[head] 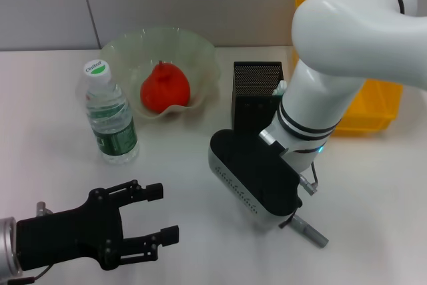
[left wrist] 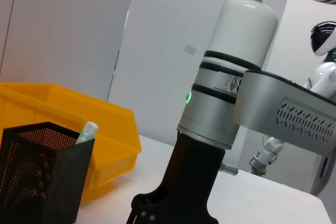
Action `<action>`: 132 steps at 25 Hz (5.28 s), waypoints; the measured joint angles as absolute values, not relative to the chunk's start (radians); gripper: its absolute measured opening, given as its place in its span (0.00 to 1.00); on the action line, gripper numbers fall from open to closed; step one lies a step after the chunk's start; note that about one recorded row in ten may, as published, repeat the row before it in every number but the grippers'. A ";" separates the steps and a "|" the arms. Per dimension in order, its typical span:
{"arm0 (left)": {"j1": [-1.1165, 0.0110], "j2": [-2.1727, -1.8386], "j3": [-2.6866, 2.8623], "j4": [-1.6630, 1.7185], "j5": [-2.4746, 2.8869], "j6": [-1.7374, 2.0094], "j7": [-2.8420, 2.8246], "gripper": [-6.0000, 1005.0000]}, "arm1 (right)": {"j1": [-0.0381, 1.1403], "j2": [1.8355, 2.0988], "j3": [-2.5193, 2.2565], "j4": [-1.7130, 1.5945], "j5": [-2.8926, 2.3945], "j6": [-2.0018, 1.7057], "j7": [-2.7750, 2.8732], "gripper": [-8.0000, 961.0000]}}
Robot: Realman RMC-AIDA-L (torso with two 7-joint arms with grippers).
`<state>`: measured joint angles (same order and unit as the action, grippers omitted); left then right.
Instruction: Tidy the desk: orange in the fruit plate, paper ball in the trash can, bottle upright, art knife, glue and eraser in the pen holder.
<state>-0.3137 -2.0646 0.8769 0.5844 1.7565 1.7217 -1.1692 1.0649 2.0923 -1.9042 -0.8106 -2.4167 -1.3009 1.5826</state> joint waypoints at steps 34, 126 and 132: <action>-0.316 -2.063 0.862 0.584 1.756 1.742 -1.189 0.81 | 1.078 2.092 -1.910 -0.809 -2.417 -1.313 1.596 0.49; -0.313 -2.055 0.867 0.585 1.763 1.781 -1.190 0.81 | 0.947 2.080 -1.290 -1.203 -2.704 -1.260 2.425 0.43; -0.312 -2.052 0.868 0.585 1.762 1.781 -1.183 0.81 | 0.947 2.080 -1.276 -1.158 -2.624 -1.281 2.455 0.43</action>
<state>-0.3121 -2.0515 0.8682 0.5847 1.7624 1.7814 -1.1834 0.9472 2.0801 -1.2765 -1.1582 -2.6242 -1.2812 2.4551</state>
